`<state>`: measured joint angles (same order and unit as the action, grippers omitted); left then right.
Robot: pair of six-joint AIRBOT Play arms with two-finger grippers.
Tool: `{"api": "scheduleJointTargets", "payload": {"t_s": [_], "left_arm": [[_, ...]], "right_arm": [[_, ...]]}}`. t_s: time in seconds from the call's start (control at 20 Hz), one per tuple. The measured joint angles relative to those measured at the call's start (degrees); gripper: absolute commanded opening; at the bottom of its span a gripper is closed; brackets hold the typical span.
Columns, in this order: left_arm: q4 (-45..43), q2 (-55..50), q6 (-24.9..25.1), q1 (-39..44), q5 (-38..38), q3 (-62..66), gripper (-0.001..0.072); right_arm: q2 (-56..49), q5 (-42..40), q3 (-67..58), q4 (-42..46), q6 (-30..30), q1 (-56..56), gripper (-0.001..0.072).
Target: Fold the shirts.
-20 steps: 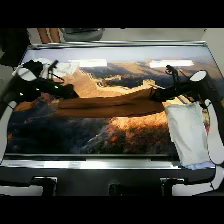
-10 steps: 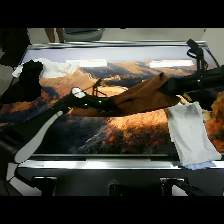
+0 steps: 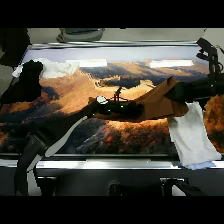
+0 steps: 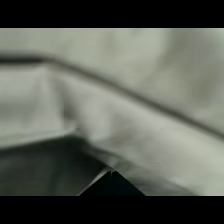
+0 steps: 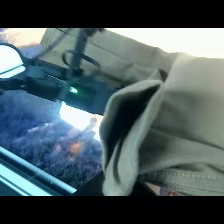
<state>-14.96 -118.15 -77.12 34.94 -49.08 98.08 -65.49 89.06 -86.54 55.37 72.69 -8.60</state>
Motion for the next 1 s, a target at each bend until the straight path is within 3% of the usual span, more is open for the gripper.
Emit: {"api": "scheduleJointTargets", "payload": {"t_s": [0.2,0.4,0.7,0.8,1.0], "left_arm": [[-16.70,9.31,-2.36,-7.56,-6.01,0.63,0.0023],[-33.48,22.91,-5.03,-20.46,-10.95,0.81,0.0024],[-41.24,39.98,-6.10,-39.67,-17.59,0.83,0.0025],[-42.21,43.43,-6.25,-43.17,-19.02,0.83,0.0026],[-42.88,46.95,-5.51,-46.29,-21.53,0.61,0.0026]], "right_arm": [[-5.01,-5.66,0.00,-3.26,-0.92,4.61,0.0044],[-13.53,-15.80,0.00,-10.58,-1.36,12.96,0.0045],[-29.35,-28.92,0.02,-25.68,-2.67,24.70,0.0068],[-33.18,-31.87,0.02,-29.46,-2.91,27.43,0.0595],[-36.79,-36.96,0.02,-36.11,-7.45,29.88,0.0606]]}}
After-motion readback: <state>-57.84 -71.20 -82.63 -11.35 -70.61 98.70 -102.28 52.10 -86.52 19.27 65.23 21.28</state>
